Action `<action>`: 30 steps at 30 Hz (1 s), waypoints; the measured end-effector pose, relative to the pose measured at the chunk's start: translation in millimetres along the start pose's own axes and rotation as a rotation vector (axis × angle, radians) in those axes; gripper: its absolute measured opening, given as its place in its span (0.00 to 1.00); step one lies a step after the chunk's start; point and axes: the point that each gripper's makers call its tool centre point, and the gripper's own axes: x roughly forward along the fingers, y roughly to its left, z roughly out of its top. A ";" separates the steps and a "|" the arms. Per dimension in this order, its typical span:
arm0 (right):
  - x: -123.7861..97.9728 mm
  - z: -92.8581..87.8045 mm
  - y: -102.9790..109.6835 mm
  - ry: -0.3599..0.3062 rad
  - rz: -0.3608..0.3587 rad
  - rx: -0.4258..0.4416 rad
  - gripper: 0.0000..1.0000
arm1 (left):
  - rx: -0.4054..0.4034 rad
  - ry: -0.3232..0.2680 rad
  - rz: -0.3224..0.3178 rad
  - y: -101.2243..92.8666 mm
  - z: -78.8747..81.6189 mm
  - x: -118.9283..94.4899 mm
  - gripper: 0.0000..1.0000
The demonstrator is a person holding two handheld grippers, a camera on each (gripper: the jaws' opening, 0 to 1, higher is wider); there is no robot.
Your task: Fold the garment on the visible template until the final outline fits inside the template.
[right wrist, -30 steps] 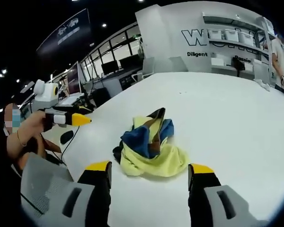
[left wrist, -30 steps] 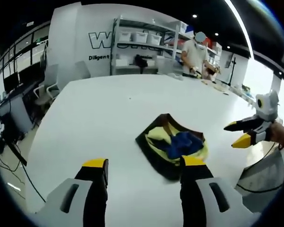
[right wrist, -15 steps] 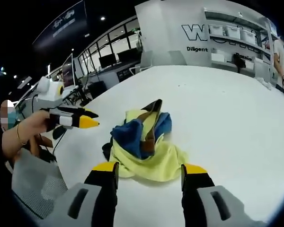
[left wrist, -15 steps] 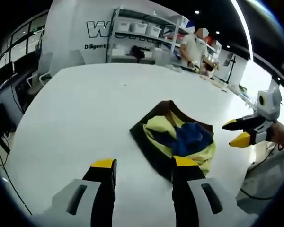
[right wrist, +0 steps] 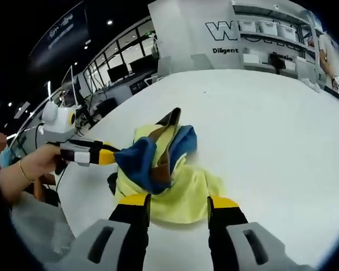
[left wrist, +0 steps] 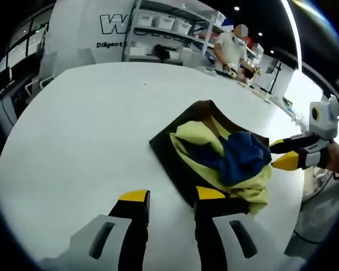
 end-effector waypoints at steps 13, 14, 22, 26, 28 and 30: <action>18.6 -18.9 -4.5 0.067 -0.049 -0.092 0.22 | -0.022 -0.004 -0.049 -10.3 4.7 20.3 0.05; 19.0 -19.5 -3.9 0.067 -0.047 -0.099 0.18 | -0.028 -0.001 -0.056 -11.6 3.8 22.3 0.03; 18.1 -15.3 -6.2 0.061 -0.068 -0.157 0.00 | -0.094 0.019 -0.060 -8.3 2.6 23.8 0.00; 7.8 -1.6 -10.6 0.009 -0.095 -0.154 0.00 | -0.054 -0.006 -0.046 -4.6 7.1 12.2 0.00; 2.4 6.3 -13.2 -0.015 -0.108 -0.171 0.00 | -0.038 -0.030 -0.043 -4.0 13.7 5.8 0.00; -1.1 12.3 -16.2 -0.029 -0.122 -0.196 0.00 | -0.010 -0.029 -0.044 -5.6 15.9 1.5 0.00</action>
